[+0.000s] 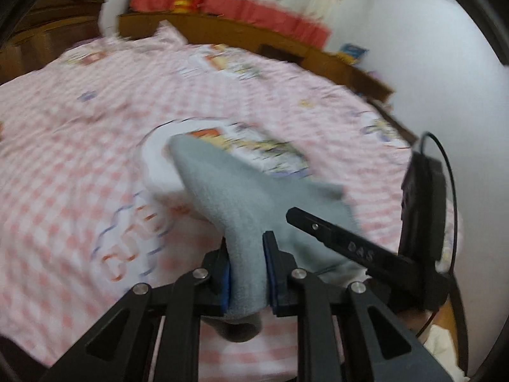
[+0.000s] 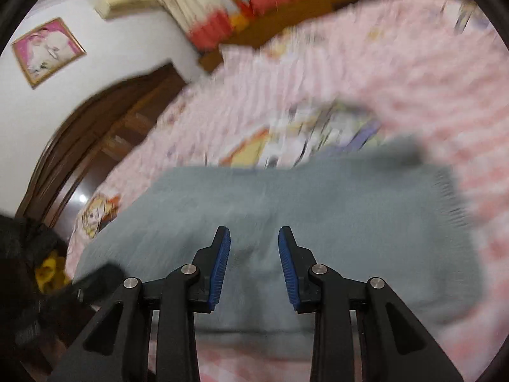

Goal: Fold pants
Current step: 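Grasp the pants edge with the left gripper and lift it, then fold the lifted edge over the pants with the left gripper and release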

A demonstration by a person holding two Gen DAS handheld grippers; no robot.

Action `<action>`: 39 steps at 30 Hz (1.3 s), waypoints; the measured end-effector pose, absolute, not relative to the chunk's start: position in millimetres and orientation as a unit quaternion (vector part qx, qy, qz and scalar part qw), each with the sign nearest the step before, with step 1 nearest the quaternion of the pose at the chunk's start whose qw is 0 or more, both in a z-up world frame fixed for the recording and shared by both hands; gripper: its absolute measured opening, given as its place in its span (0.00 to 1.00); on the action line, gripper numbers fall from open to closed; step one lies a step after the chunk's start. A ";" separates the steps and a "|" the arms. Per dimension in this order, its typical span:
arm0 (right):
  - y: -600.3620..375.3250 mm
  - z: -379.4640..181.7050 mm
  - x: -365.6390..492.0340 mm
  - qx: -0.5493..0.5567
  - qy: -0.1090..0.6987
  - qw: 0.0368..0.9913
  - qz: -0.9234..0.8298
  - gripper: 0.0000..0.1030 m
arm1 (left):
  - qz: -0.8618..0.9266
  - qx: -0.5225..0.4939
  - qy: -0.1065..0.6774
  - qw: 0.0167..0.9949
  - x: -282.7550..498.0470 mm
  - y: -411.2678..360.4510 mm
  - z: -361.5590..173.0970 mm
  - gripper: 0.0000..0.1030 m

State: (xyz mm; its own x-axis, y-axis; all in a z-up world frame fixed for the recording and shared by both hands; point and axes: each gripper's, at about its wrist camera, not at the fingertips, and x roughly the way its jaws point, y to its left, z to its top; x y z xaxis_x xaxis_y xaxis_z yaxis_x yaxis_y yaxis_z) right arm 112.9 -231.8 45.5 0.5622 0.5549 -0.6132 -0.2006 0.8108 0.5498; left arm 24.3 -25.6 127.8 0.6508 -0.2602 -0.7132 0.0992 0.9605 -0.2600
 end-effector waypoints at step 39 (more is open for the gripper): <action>-226.7 43.3 51.4 0.119 0.381 0.898 0.183 0.32 | -0.119 -0.123 0.353 0.920 59.9 -15.4 111.3 0.18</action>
